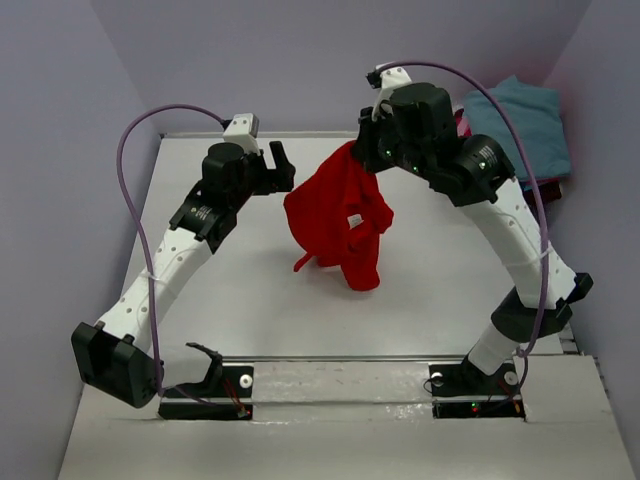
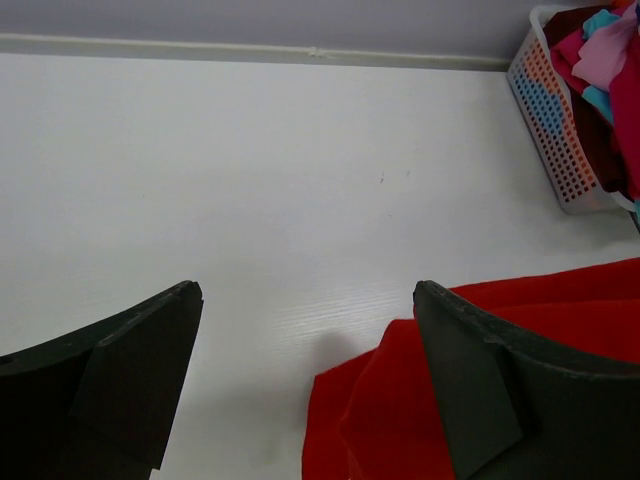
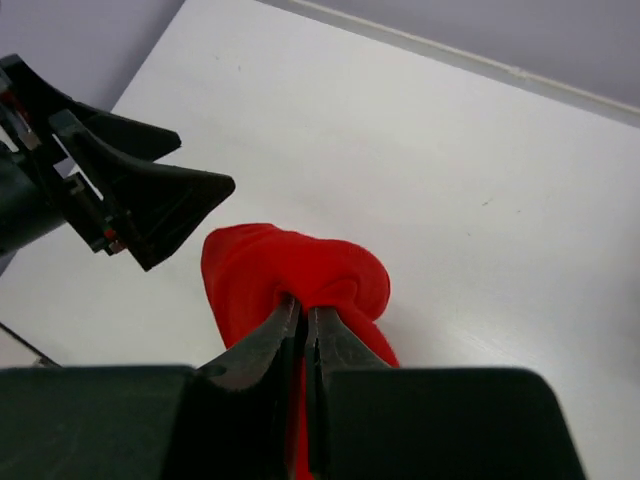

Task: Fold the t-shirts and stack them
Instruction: Move the tshirt to the center of the board

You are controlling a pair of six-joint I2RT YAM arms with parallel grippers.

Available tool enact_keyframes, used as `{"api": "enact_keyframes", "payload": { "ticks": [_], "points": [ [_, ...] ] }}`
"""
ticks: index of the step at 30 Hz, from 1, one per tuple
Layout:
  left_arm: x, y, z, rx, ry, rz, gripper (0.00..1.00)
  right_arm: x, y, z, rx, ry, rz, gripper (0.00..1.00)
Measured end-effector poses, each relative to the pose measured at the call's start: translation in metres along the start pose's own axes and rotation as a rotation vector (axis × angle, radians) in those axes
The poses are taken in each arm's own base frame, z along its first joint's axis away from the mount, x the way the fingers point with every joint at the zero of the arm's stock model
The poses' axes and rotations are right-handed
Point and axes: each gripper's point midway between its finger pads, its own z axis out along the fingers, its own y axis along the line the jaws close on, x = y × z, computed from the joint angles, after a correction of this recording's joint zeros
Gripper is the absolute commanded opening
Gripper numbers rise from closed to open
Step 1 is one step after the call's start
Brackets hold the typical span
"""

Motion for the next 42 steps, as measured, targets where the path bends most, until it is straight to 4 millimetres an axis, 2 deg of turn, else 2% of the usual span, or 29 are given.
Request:
{"api": "enact_keyframes", "payload": {
  "ticks": [1,3,6,9,11,15,17,19,20,21,22,24,27,30,33,34,36,37,38,39,40,42],
  "points": [
    [-0.001,0.0,0.0,0.001,-0.004,0.0,0.99,0.002,0.003,0.007,0.004,-0.009,-0.007,0.07],
    [-0.001,-0.001,0.0,0.003,-0.006,0.0,0.99,0.022,0.014,0.015,-0.021,-0.004,-0.022,0.07],
    [-0.002,-0.001,0.001,0.006,-0.009,-0.002,0.99,0.056,0.018,0.008,-0.022,0.074,-0.053,0.07],
    [-0.001,-0.002,0.002,0.01,-0.006,-0.004,0.99,0.055,0.017,0.023,0.03,0.088,-0.043,0.07],
    [0.0,-0.002,0.003,0.01,-0.002,-0.003,0.99,0.07,0.012,0.045,0.067,0.12,-0.032,0.07],
    [0.004,-0.001,0.004,0.008,0.006,-0.003,0.99,0.139,-0.012,0.082,0.159,0.295,0.0,0.08],
    [0.006,0.0,0.004,0.005,0.01,-0.003,0.99,0.176,-0.031,0.104,0.223,0.393,0.033,0.23],
    [0.009,0.002,0.005,0.001,0.015,-0.002,0.99,0.198,-0.051,0.117,0.274,0.452,0.084,0.34],
    [0.011,0.002,0.005,-0.001,0.019,-0.003,0.99,0.205,-0.06,0.122,0.292,0.476,0.101,0.43],
    [0.015,0.004,0.006,-0.006,0.028,-0.004,0.99,0.211,-0.073,0.127,0.32,0.492,0.127,0.63],
    [0.018,0.005,0.006,-0.009,0.033,-0.004,0.99,0.211,-0.084,0.131,0.341,0.493,0.153,0.71],
    [0.029,0.009,0.007,-0.021,0.056,-0.006,0.99,0.209,-0.101,0.132,0.375,0.488,0.182,0.82],
    [0.041,0.014,0.008,-0.036,0.086,-0.007,0.99,0.198,-0.112,0.133,0.39,0.466,0.203,0.99],
    [0.044,0.015,0.008,-0.039,0.093,-0.009,0.99,0.186,-0.105,0.141,0.358,0.453,0.214,1.0],
    [0.046,0.016,0.008,-0.041,0.099,-0.012,0.99,0.193,-0.092,0.144,0.295,0.488,0.239,0.88],
    [0.048,0.016,0.008,-0.042,0.104,-0.015,0.99,0.196,-0.089,0.145,0.279,0.497,0.245,0.81],
    [0.054,0.017,0.008,-0.044,0.116,-0.024,0.99,0.225,-0.078,0.143,0.244,0.569,0.261,0.71],
    [0.058,0.018,0.008,-0.046,0.127,-0.03,0.99,0.245,-0.074,0.14,0.236,0.622,0.27,0.6],
    [0.063,0.019,0.008,-0.048,0.139,-0.037,0.99,0.254,-0.072,0.139,0.231,0.644,0.273,0.58],
    [0.072,0.02,0.008,-0.047,0.162,-0.048,0.99,0.283,-0.067,0.133,0.228,0.717,0.279,0.58],
    [0.079,0.02,0.007,-0.046,0.182,-0.057,0.99,0.302,-0.065,0.127,0.228,0.768,0.286,0.58],
    [0.094,0.022,0.007,-0.044,0.217,-0.072,0.99,0.331,-0.059,0.116,0.228,0.849,0.297,0.57]
  ]
}}
